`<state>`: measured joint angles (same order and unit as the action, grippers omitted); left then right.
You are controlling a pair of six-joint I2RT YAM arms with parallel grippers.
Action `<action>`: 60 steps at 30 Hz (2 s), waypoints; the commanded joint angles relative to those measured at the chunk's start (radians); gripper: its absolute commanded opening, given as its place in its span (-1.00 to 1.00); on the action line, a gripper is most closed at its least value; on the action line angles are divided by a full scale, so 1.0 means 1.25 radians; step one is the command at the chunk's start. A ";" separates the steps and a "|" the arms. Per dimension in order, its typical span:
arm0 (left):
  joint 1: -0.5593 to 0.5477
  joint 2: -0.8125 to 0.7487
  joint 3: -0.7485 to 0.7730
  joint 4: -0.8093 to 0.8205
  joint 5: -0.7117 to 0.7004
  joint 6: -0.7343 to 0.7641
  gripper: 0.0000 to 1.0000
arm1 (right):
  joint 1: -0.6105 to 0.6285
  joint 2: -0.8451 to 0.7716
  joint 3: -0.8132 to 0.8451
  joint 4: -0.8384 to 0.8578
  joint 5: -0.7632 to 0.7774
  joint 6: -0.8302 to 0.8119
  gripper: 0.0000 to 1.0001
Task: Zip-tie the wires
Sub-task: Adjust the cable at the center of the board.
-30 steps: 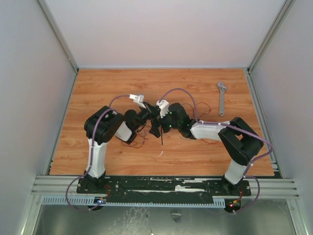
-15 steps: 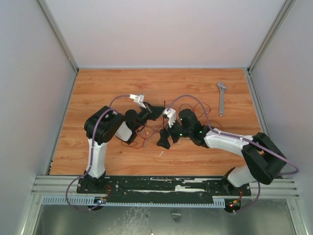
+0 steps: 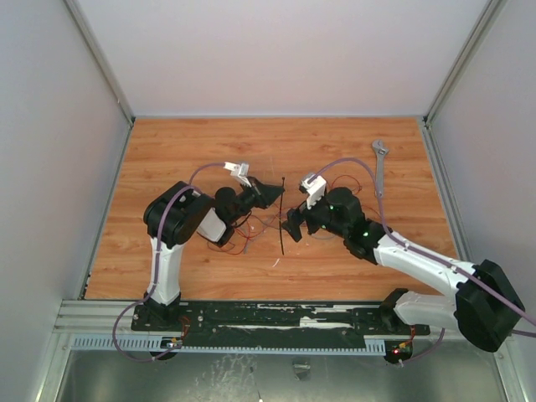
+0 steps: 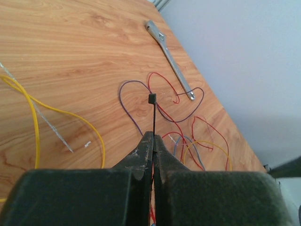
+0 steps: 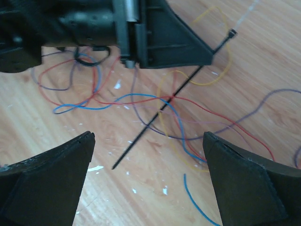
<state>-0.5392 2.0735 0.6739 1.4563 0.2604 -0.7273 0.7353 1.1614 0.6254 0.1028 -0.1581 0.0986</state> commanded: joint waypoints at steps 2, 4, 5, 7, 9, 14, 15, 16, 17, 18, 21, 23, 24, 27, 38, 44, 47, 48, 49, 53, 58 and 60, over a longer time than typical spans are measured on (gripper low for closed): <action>-0.004 -0.033 -0.025 0.017 0.010 -0.013 -1.00 | -0.008 0.047 0.056 -0.089 0.067 0.023 0.98; -0.004 -0.033 -0.035 0.024 0.007 -0.022 -1.00 | -0.008 0.054 0.048 -0.088 0.035 0.078 0.98; -0.004 -0.032 -0.037 0.024 0.007 -0.028 -1.00 | -0.008 0.051 0.038 -0.081 0.027 0.112 0.98; -0.004 -0.030 -0.042 0.024 0.008 -0.039 -1.00 | -0.009 0.044 0.020 -0.074 0.016 0.169 0.98; -0.003 -0.027 -0.043 0.025 0.009 -0.054 -1.00 | -0.008 0.043 0.016 -0.093 0.012 0.204 0.98; -0.003 -0.026 -0.027 -0.006 0.029 -0.085 -1.00 | -0.005 0.017 -0.003 -0.134 0.080 0.124 0.98; -0.004 -0.030 -0.025 -0.016 0.031 -0.088 -1.00 | -0.006 0.006 -0.009 -0.125 0.108 0.097 0.98; -0.003 -0.034 -0.024 -0.025 0.032 -0.092 -1.00 | -0.005 -0.005 -0.014 -0.109 0.134 0.074 0.98; -0.002 -0.040 -0.024 -0.034 0.034 -0.097 -1.00 | -0.005 -0.015 -0.018 -0.082 0.151 0.050 0.98; -0.001 -0.045 -0.023 -0.044 0.039 -0.102 -1.00 | -0.006 -0.025 -0.020 -0.055 0.153 0.027 0.98; 0.001 -0.056 -0.013 -0.078 0.062 -0.112 -1.00 | -0.006 -0.042 -0.029 0.029 0.125 -0.047 0.98; 0.001 -0.064 -0.011 -0.093 0.071 -0.118 -1.00 | -0.005 -0.043 -0.036 0.061 0.107 -0.092 0.98; 0.001 -0.063 -0.014 -0.096 0.075 -0.125 -1.00 | -0.006 -0.040 -0.036 0.068 0.104 -0.114 0.98; 0.000 -0.061 -0.018 -0.094 0.089 -0.148 -1.00 | -0.006 -0.024 -0.005 0.066 0.122 -0.166 0.98; 0.001 -0.051 -0.030 -0.091 0.103 -0.180 -1.00 | 0.033 -0.002 -0.009 0.053 0.081 -0.357 0.98; 0.007 -0.051 -0.033 -0.091 0.108 -0.178 -1.00 | 0.163 0.012 -0.097 0.151 0.231 -0.470 0.98; 0.011 -0.056 -0.034 -0.091 0.112 -0.178 -1.00 | 0.196 0.016 -0.165 0.251 0.278 -0.499 0.98; 0.011 -0.056 -0.034 -0.091 0.114 -0.178 -1.00 | 0.207 0.022 -0.182 0.275 0.286 -0.512 0.98; 0.012 -0.056 -0.034 -0.092 0.116 -0.178 -1.00 | 0.219 0.033 -0.197 0.300 0.295 -0.527 0.98; 0.012 -0.055 -0.030 -0.091 0.124 -0.184 -1.00 | 0.246 0.072 -0.250 0.418 0.339 -0.570 0.98; 0.012 -0.054 -0.029 -0.089 0.126 -0.191 -1.00 | 0.251 0.139 -0.265 0.485 0.352 -0.608 0.98; 0.012 -0.053 -0.029 -0.085 0.128 -0.193 -1.00 | 0.256 0.162 -0.273 0.521 0.351 -0.623 0.98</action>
<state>-0.5274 2.0205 0.6392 1.3293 0.4042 -0.9596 1.0389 1.3239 0.3035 0.5938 0.2493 -0.6151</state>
